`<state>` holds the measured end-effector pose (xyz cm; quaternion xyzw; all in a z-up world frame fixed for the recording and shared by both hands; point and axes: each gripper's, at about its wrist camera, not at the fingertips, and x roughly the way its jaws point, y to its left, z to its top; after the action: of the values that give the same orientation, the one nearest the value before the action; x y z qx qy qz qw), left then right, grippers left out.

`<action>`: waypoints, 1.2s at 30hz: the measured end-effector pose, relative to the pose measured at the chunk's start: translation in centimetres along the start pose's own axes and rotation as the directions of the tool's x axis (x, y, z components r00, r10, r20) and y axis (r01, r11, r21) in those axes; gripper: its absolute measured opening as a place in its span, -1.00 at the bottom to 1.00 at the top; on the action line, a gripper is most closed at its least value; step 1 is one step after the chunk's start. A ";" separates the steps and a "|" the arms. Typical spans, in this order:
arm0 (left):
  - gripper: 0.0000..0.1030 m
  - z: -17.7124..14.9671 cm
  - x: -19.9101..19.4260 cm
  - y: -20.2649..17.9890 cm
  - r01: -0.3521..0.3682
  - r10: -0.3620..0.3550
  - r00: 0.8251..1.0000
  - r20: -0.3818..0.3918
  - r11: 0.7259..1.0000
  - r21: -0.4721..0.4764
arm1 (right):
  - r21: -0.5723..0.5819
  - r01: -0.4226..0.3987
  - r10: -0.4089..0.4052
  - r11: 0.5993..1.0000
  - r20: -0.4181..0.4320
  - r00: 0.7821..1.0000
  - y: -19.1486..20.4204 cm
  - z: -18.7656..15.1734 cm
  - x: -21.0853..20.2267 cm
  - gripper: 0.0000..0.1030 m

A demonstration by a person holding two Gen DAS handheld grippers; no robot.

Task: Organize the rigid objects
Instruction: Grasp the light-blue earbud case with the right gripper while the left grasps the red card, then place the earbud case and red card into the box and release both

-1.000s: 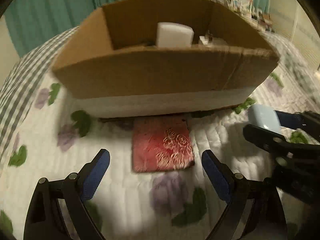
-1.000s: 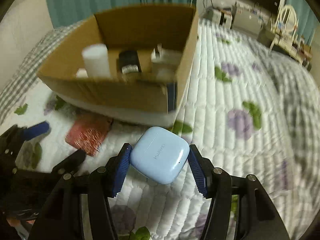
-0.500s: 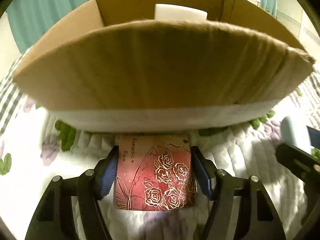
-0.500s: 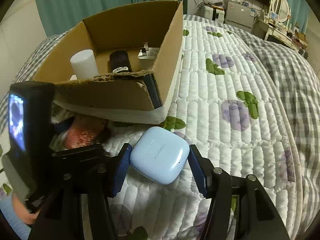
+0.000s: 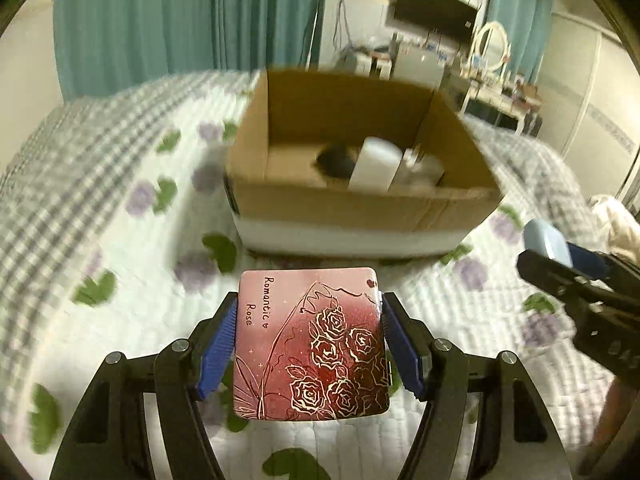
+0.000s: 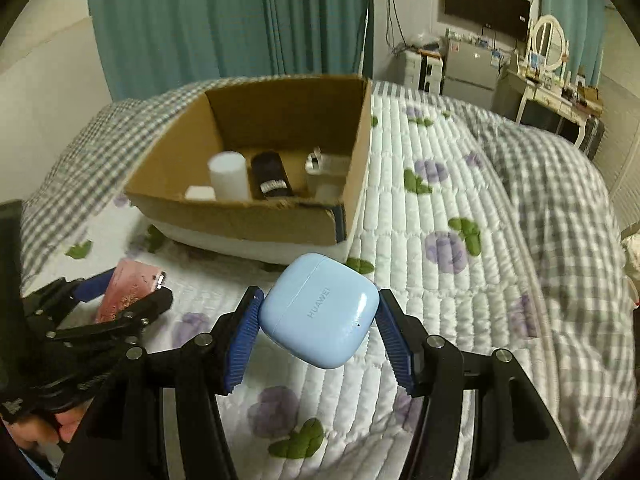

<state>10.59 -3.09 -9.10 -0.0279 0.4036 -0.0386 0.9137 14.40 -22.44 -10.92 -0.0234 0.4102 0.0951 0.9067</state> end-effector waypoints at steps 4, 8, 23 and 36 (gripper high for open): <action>0.35 2.8 -3.5 -0.5 0.004 -0.004 0.997 0.076 1.000 0.012 | -0.024 0.006 -0.004 1.000 0.053 0.999 0.9 1.8 -2.6 0.11; 0.35 6.1 -5.5 -0.3 0.020 -0.023 0.989 0.148 1.000 0.020 | -0.049 0.002 0.004 0.999 0.123 0.992 1.7 4.7 -4.8 0.11; 0.36 14.8 6.6 -0.3 0.006 -0.010 0.994 0.111 0.999 0.041 | -0.070 -0.017 0.030 0.997 0.188 0.982 0.9 14.1 1.5 0.11; 0.63 15.3 8.4 -0.2 -0.007 -0.001 0.989 0.151 0.999 0.052 | -0.096 -0.012 0.025 0.995 0.134 0.991 -0.7 14.5 8.0 0.11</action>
<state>27.55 -3.80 -4.96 -0.0060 0.3324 -0.0455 0.9420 30.46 -20.15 -7.36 -0.0560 0.3431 0.1240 0.9294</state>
